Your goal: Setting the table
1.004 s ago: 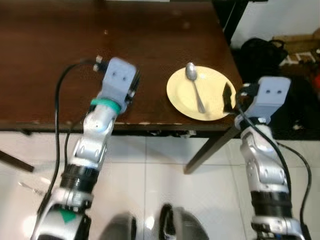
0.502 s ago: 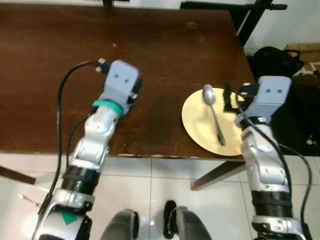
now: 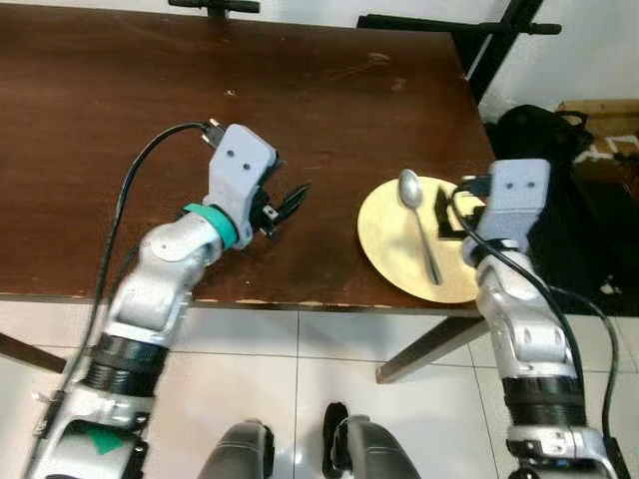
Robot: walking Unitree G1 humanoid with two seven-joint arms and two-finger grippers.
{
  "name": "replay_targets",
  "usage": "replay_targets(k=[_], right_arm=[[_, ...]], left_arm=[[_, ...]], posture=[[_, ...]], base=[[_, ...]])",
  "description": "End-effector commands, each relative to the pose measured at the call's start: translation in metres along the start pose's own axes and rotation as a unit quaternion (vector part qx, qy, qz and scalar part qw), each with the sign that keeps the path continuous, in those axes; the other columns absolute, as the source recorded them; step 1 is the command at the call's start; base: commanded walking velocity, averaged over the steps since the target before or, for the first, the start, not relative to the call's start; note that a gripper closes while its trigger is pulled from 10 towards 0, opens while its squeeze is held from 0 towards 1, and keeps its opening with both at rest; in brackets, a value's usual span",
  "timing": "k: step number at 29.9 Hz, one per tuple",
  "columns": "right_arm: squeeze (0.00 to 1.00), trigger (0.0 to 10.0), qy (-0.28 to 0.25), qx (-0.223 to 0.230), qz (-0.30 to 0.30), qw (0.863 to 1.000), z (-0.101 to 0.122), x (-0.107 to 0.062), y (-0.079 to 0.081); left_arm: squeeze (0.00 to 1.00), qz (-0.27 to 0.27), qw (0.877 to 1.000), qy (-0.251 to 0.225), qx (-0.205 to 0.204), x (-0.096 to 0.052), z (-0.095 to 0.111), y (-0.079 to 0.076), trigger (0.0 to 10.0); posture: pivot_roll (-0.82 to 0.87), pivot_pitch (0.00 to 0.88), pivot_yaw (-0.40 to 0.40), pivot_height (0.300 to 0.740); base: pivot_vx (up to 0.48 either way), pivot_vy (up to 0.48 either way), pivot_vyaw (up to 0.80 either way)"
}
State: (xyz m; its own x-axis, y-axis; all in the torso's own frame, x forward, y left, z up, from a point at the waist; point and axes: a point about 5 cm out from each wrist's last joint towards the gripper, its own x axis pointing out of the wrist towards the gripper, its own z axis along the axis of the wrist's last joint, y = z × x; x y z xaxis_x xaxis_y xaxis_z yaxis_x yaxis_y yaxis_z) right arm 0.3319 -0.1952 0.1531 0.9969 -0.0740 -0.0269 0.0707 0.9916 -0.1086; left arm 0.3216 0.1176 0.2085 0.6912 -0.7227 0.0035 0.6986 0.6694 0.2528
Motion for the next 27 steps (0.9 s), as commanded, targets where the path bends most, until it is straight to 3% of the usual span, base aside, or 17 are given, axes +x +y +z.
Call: replay_targets(k=[1,4,8,12,16,17,18,19,20,22,23,24,25,27], right_arm=[[0.0,10.0,0.028,-0.002,0.003,1.0,-0.007,0.004,-0.002],[0.0,10.0,0.064,-0.003,0.012,0.998,-0.015,0.013,0.002],[0.0,10.0,0.075,-0.006,0.015,0.997,-0.018,0.015,0.004],[0.0,10.0,0.103,-0.002,0.025,0.994,-0.026,0.022,0.011],[0.0,10.0,0.111,-0.006,0.033,0.993,-0.028,0.025,0.014],[0.0,8.0,0.12,-0.01,0.034,0.992,-0.033,0.026,0.016],[0.0,7.0,0.122,-0.01,0.035,0.992,-0.034,0.026,0.016],[0.0,7.0,0.122,-0.01,0.035,0.992,-0.034,0.026,0.016],[0.0,2.7,0.126,-0.014,0.039,0.991,-0.037,0.025,0.017],[0.0,2.7,0.128,-0.016,0.04,0.991,-0.039,0.025,0.016],[0.0,1.0,0.129,-0.017,0.041,0.991,-0.04,0.024,0.016],[0.0,1.3,0.13,-0.019,0.04,0.99,-0.041,0.023,0.015],[0.0,0.0,0.131,-0.029,0.04,0.99,-0.043,0.022,0.014],[0.0,0.0,0.131,-0.053,0.037,0.989,-0.045,0.021,0.011]], left_arm=[[0.0,-0.044,0.999,0.0,-0.012,0.0,0.001,-0.007,10.0],[0.0,-0.091,0.996,-0.002,-0.015,0.001,0.006,-0.009,10.0],[0.0,-0.107,0.994,0.002,-0.011,0.0,0.007,-0.009,10.0],[0.0,-0.162,0.985,0.043,0.046,-0.004,-0.002,-0.02,10.0],[0.0,-0.174,0.982,0.048,0.051,-0.004,-0.003,-0.026,10.0],[0.0,-0.177,0.982,0.047,0.049,-0.005,-0.002,-0.029,10.0],[0.0,-0.176,0.982,0.046,0.047,-0.005,-0.002,-0.029,10.0],[0.0,-0.176,0.982,0.046,0.047,-0.005,-0.002,-0.029,10.0],[0.0,-0.176,0.982,0.046,0.047,-0.006,-0.002,-0.029,10.0],[0.0,-0.175,0.982,0.047,0.047,-0.006,-0.002,-0.029,10.0],[0.0,-0.175,0.982,0.047,0.047,-0.006,-0.002,-0.029,10.0],[0.0,-0.174,0.983,0.047,0.048,-0.007,-0.003,-0.029,10.0],[0.0,-0.172,0.983,0.047,0.048,-0.007,-0.003,-0.029,10.0],[0.0,-0.168,0.983,0.047,0.048,-0.006,-0.003,-0.029,10.0]], posture=[[0.18,0.157,-0.022,0.74],[0.2,0.17,-0.032,0.74],[0.21,0.179,-0.036,0.74],[0.21,0.2,-0.036,0.74],[0.22,0.207,-0.038,0.74],[0.22,0.21,-0.04,0.74],[0.22,0.211,-0.041,0.74],[0.22,0.211,-0.041,0.74],[0.22,0.212,-0.042,0.74],[0.22,0.212,-0.042,0.74],[0.22,0.213,-0.041,0.74],[0.22,0.212,-0.042,0.74],[0.22,0.212,-0.04,0.74],[0.22,0.212,-0.04,0.74]], base=[[0.0,0.0,0.0],[0.0,0.0,0.0],[0.0,0.0,0.0],[0.0,0.0,0.0],[0.0,0.0,0.0],[0.0,0.0,0.0],[0.0,0.0,0.0],[0.0,0.0,0.0],[0.0,0.0,0.0],[0.0,0.0,0.0],[0.0,0.0,0.0],[0.0,0.0,0.0],[0.0,0.0,0.0],[0.0,0.0,0.0]])
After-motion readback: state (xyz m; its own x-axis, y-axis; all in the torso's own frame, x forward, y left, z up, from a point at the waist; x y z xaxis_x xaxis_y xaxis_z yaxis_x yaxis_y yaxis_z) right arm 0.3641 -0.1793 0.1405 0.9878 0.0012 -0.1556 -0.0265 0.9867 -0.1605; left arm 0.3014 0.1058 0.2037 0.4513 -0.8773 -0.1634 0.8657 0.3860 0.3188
